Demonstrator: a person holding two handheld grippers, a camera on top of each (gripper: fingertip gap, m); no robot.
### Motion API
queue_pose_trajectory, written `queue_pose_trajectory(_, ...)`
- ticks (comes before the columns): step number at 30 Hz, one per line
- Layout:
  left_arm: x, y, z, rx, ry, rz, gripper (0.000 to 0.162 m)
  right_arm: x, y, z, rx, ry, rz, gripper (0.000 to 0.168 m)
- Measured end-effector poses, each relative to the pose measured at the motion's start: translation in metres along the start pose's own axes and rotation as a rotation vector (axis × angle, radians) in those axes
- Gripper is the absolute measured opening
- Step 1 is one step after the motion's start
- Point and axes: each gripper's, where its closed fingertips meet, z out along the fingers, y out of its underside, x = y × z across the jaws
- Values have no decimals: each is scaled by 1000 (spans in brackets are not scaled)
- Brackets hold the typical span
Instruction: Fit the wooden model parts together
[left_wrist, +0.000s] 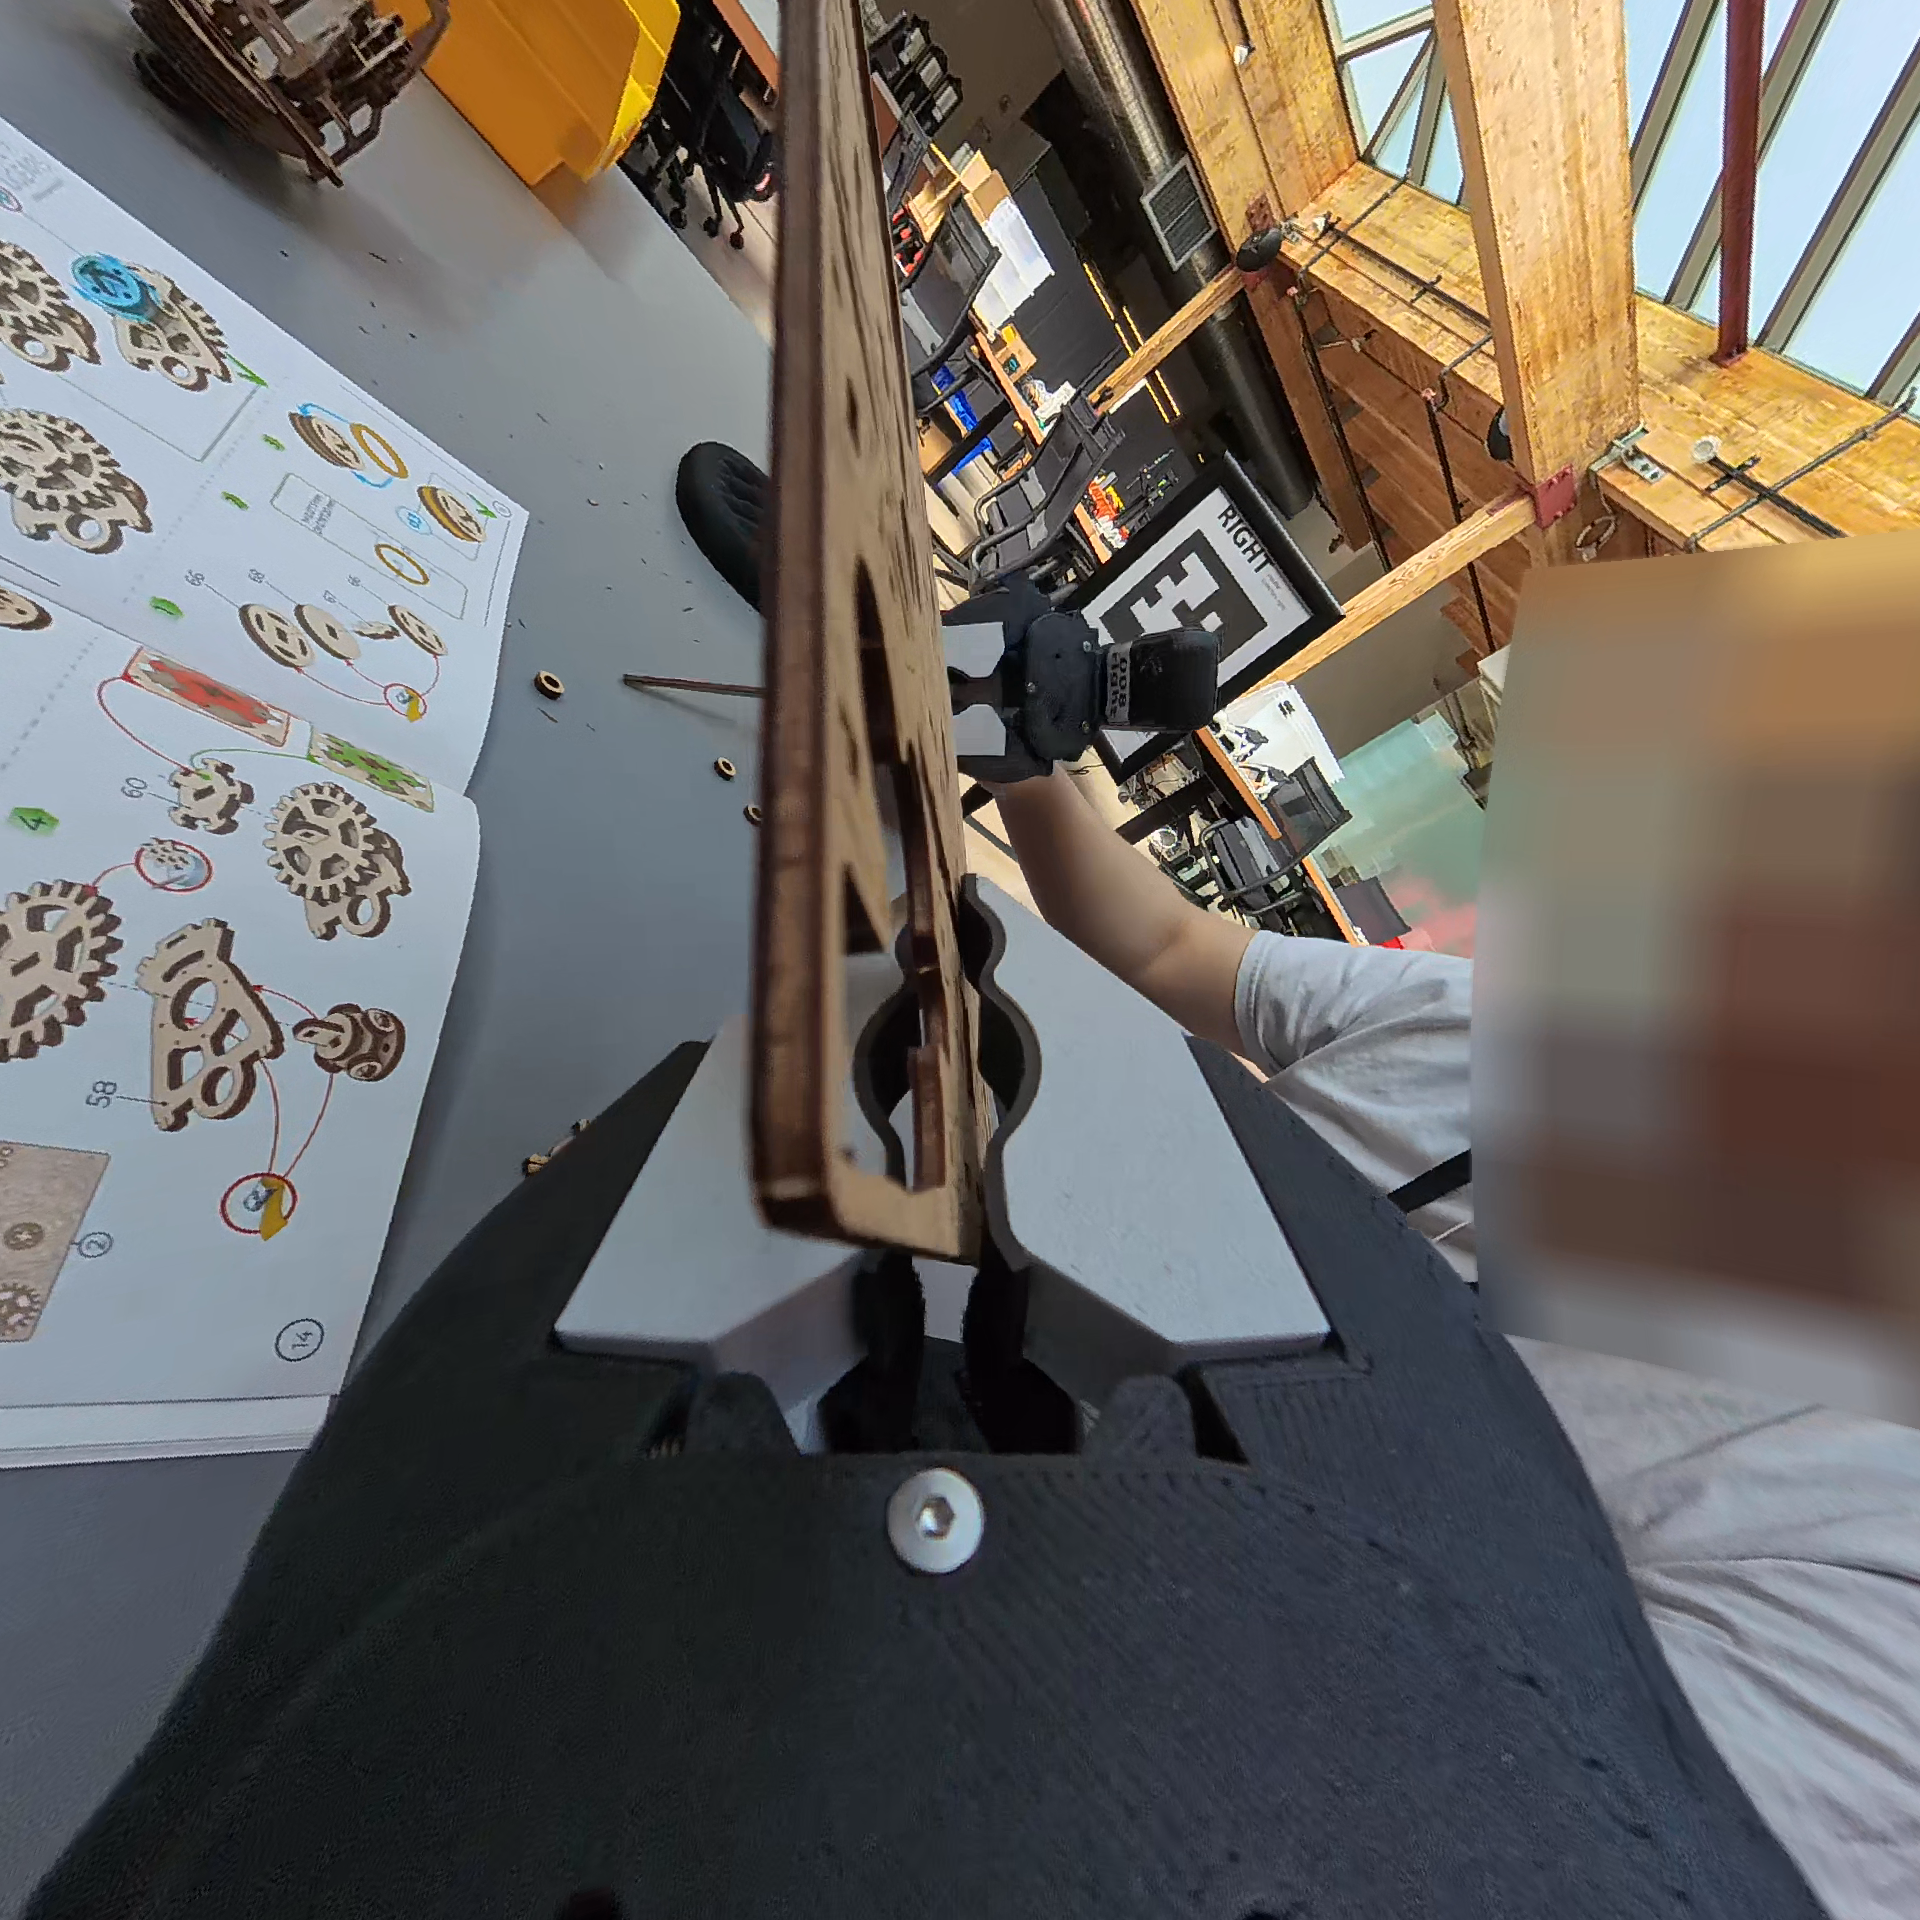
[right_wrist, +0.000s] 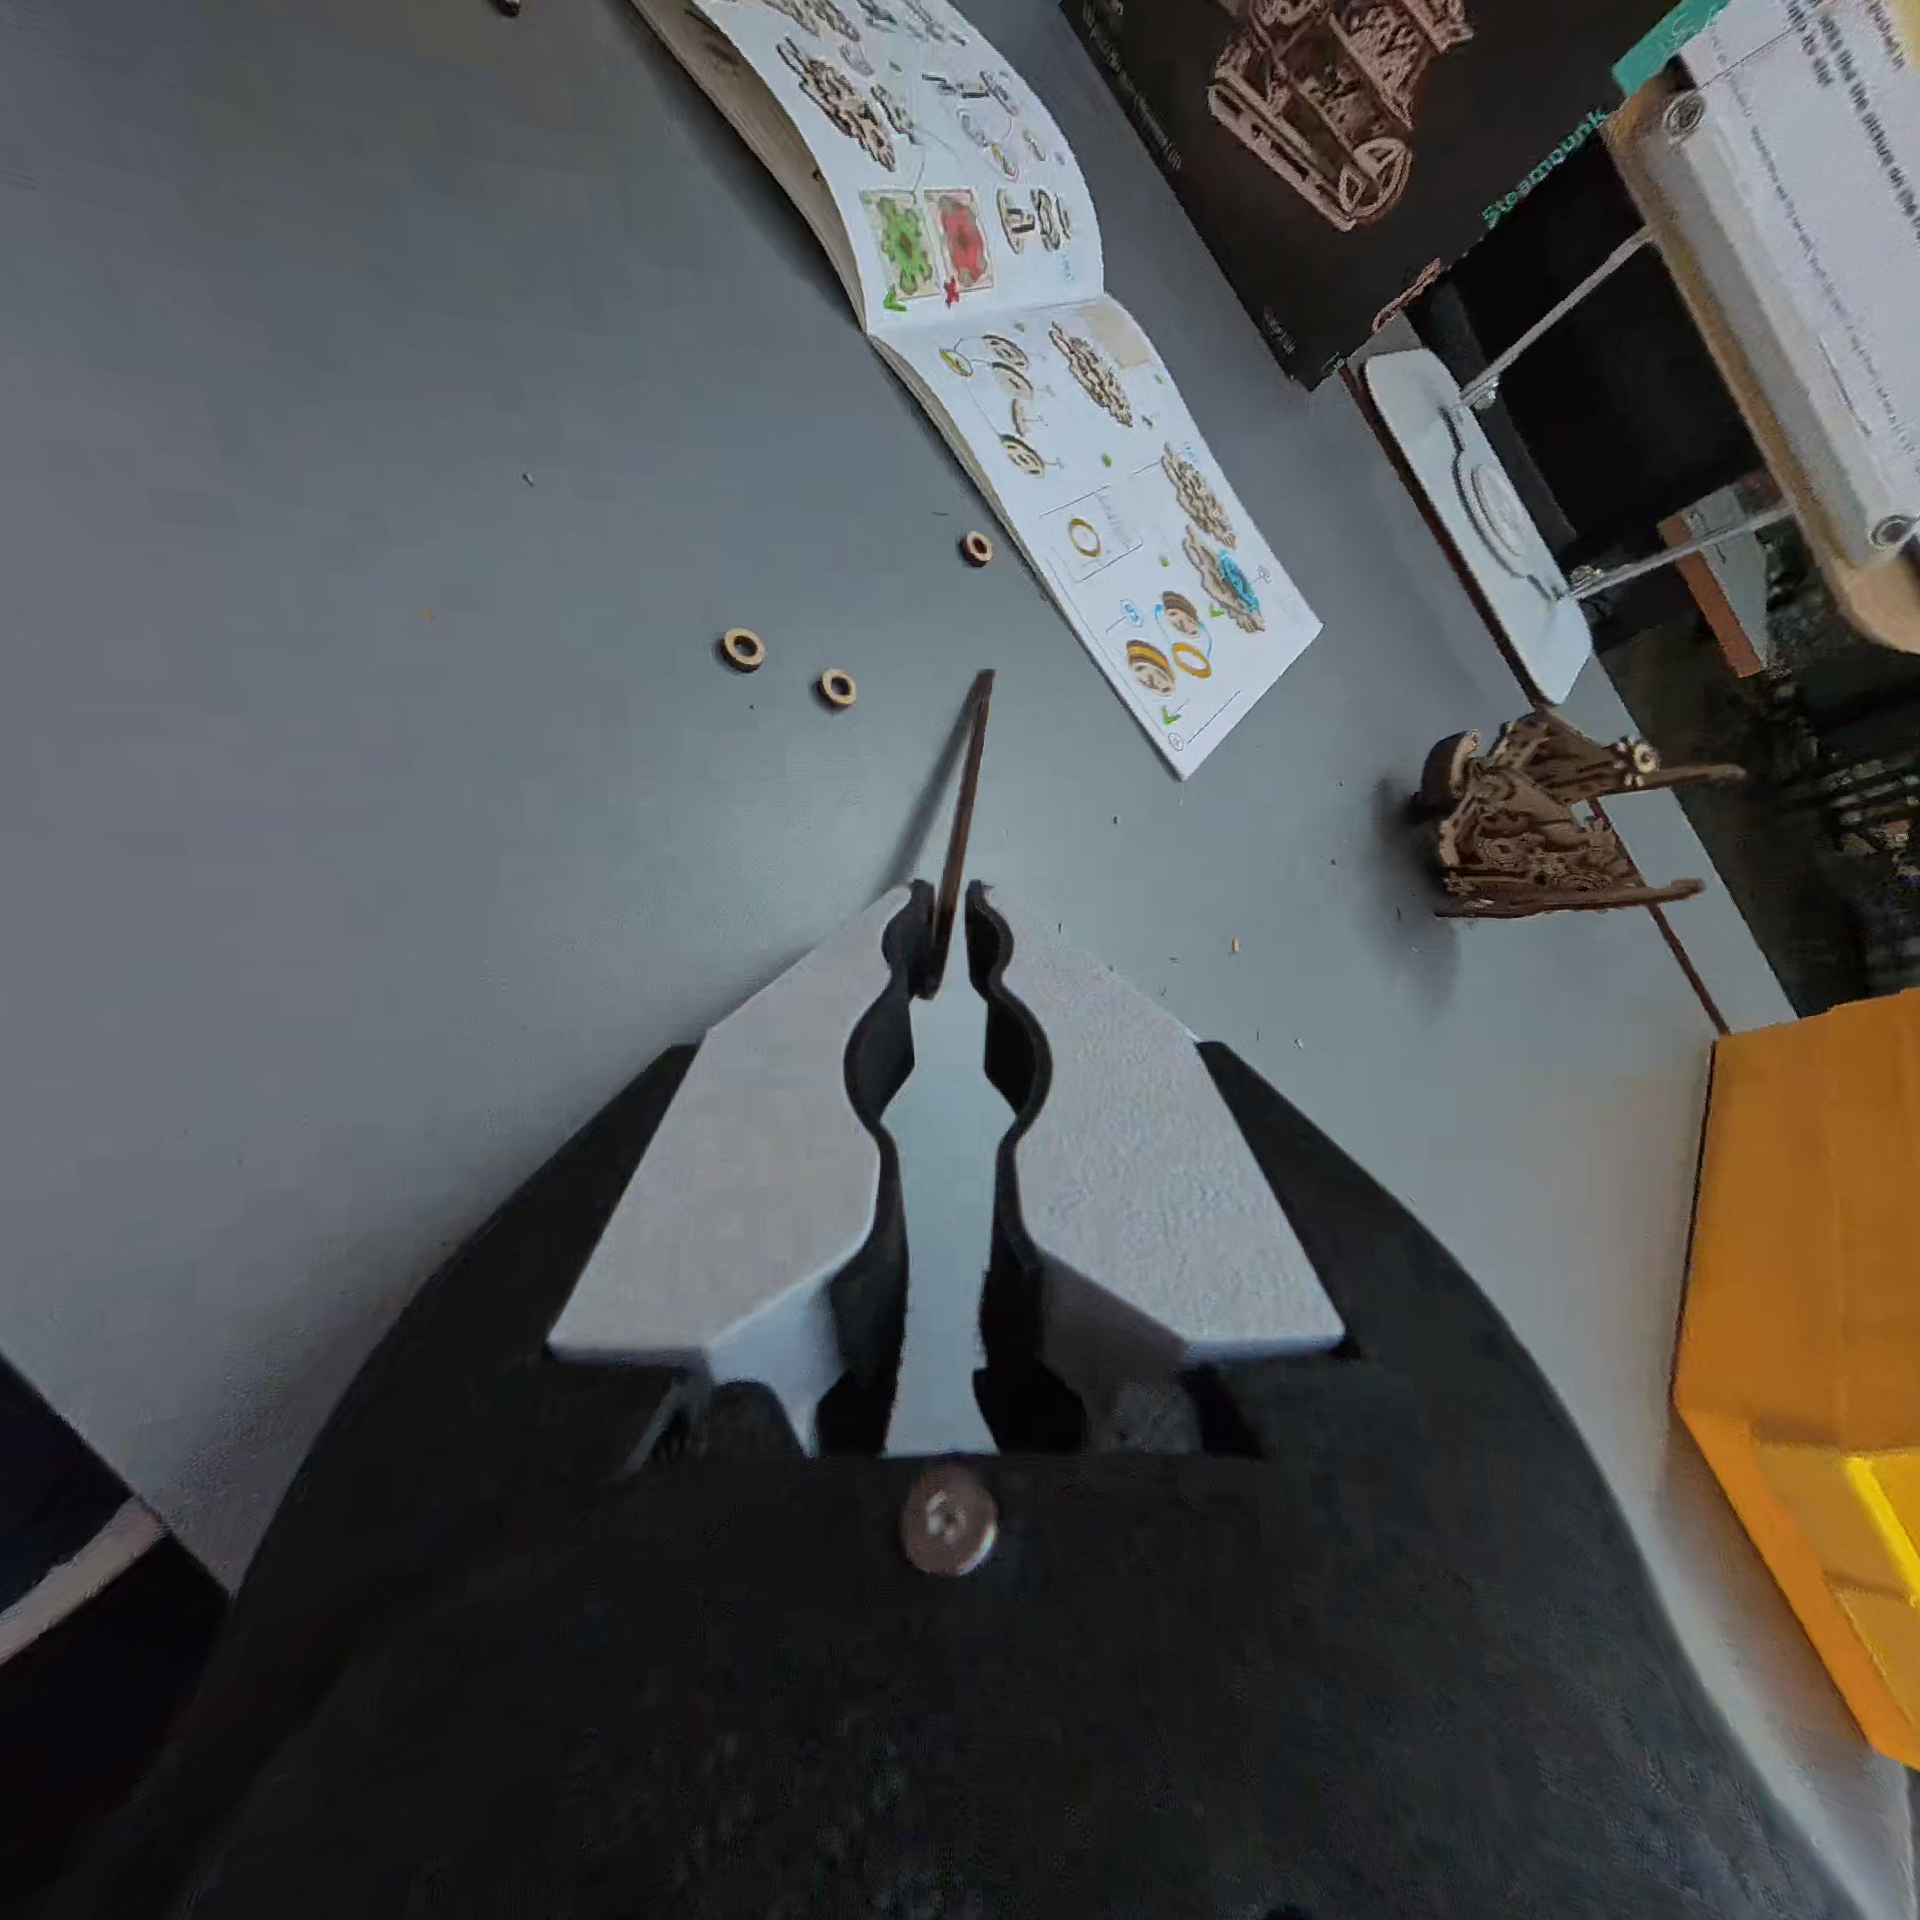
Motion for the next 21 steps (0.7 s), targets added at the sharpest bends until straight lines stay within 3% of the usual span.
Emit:
queue_pose_trajectory(3,-5,4,3,-22,-25,-8,0,-11,10,6,-119,-52,14,15)
queue_pose_trajectory(5,-7,7,7,-45,-42,-3,0,-15,-1,-1,-81,-95,98,21)
queue_pose_trajectory(10,-4,20,24,-133,-38,42,0,11,-114,-23,368,-323,597,29)
queue_pose_trajectory(12,2,22,30,-152,-13,59,0,24,-125,0,324,-368,718,42)
queue_pose_trajectory(14,4,26,34,-178,-10,83,0,8,-132,17,265,-556,818,54)
queue_pose_trajectory(16,10,30,36,-206,5,129,1,-19,-146,7,266,-866,925,5)
queue_pose_trajectory(17,16,27,35,-196,19,159,3,-24,-150,2,292,-934,961,1)
queue_pose_trajectory(20,43,1,15,-71,33,220,31,-26,-160,-6,371,-969,1058,0)
queue_pose_trajectory(21,53,-7,2,-23,8,234,27,-31,-167,-11,384,-1018,1092,0)
